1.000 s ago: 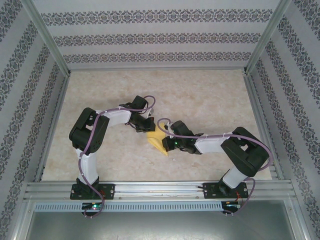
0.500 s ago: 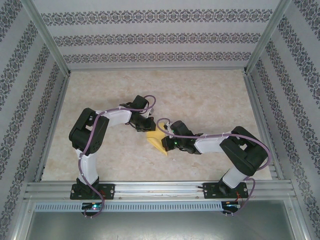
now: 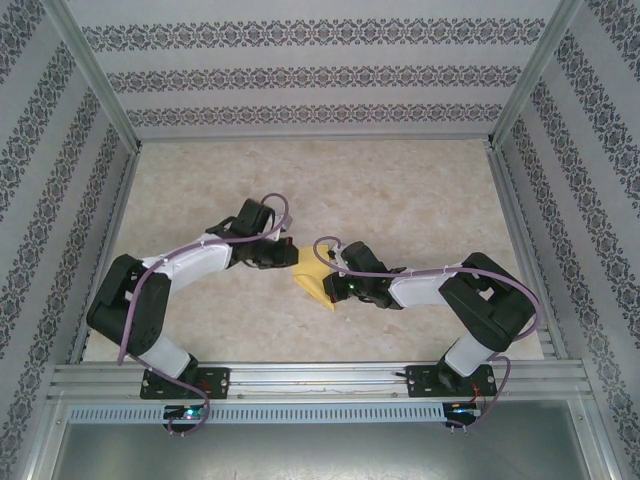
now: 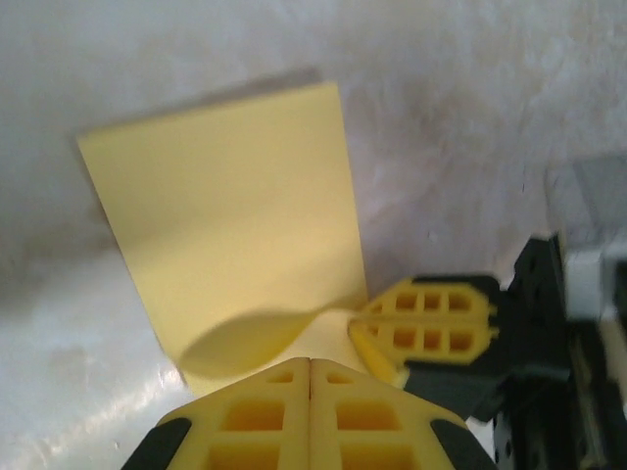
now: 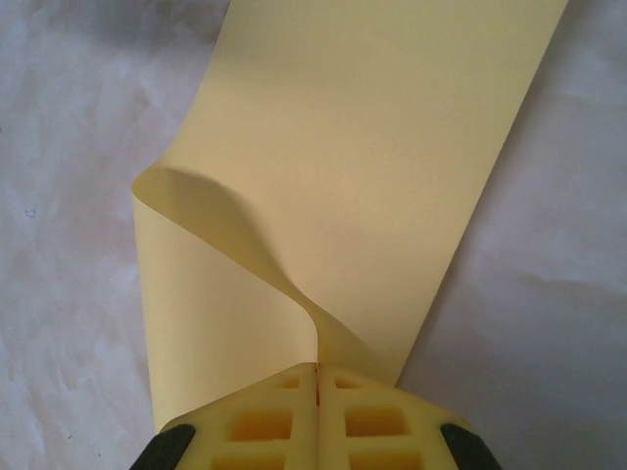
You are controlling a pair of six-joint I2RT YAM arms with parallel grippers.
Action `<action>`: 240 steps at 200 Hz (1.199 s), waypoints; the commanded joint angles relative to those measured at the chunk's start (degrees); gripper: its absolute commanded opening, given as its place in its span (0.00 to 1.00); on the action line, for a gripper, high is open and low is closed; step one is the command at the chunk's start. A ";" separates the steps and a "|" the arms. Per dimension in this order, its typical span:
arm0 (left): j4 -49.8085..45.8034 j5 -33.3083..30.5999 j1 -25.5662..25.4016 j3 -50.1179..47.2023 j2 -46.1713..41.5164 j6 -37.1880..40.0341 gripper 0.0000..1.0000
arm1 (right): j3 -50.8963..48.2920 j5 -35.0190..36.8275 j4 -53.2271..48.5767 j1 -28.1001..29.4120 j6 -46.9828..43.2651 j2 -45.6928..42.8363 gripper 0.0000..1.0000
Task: Fold a paper plane with a square sheet of paper (fold left side to right side)
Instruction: Third fold the triangle at the center of the table.
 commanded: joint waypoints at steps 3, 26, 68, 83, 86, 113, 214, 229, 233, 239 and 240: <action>9.24 6.54 0.22 -5.16 -3.09 -4.10 0.04 | -1.77 -0.45 -3.06 0.14 -0.52 2.27 0.00; 12.69 8.38 -0.48 -7.58 -3.24 -5.84 0.04 | -1.82 -0.58 -2.89 0.19 -0.53 2.77 0.00; 18.52 9.92 -1.64 -8.32 0.85 -8.83 0.04 | -1.55 -0.81 -2.93 0.19 -0.53 3.16 0.00; 19.32 9.83 -1.76 -8.13 2.01 -9.09 0.04 | -1.44 -0.72 -3.05 0.18 -0.53 3.16 0.00; 19.32 9.78 -1.87 -8.08 2.23 -9.06 0.03 | -1.40 -0.72 -3.10 0.18 -0.53 3.12 0.00; 19.75 9.55 -2.03 -8.01 3.90 -9.02 0.04 | -1.38 -0.67 -3.19 0.19 -0.61 3.16 0.00; 21.99 8.87 -2.11 -9.22 8.27 -9.20 0.03 | -0.96 -0.32 -3.89 0.13 -0.79 3.51 0.00; 22.15 8.68 -2.11 -9.41 8.75 -9.18 0.03 | -0.95 -0.36 -3.94 0.18 -0.79 3.52 0.00; 22.17 8.62 -2.15 -9.38 8.84 -9.20 0.03 | -0.96 -0.37 -3.94 0.18 -0.79 3.52 0.00; 22.15 8.49 -2.18 -9.46 8.91 -9.13 0.03 | -0.96 -0.37 -3.98 0.17 -0.78 3.52 0.00; 22.17 8.48 -2.18 -9.46 8.93 -9.12 0.03 | -0.96 -0.37 -3.96 0.15 -0.78 3.52 0.00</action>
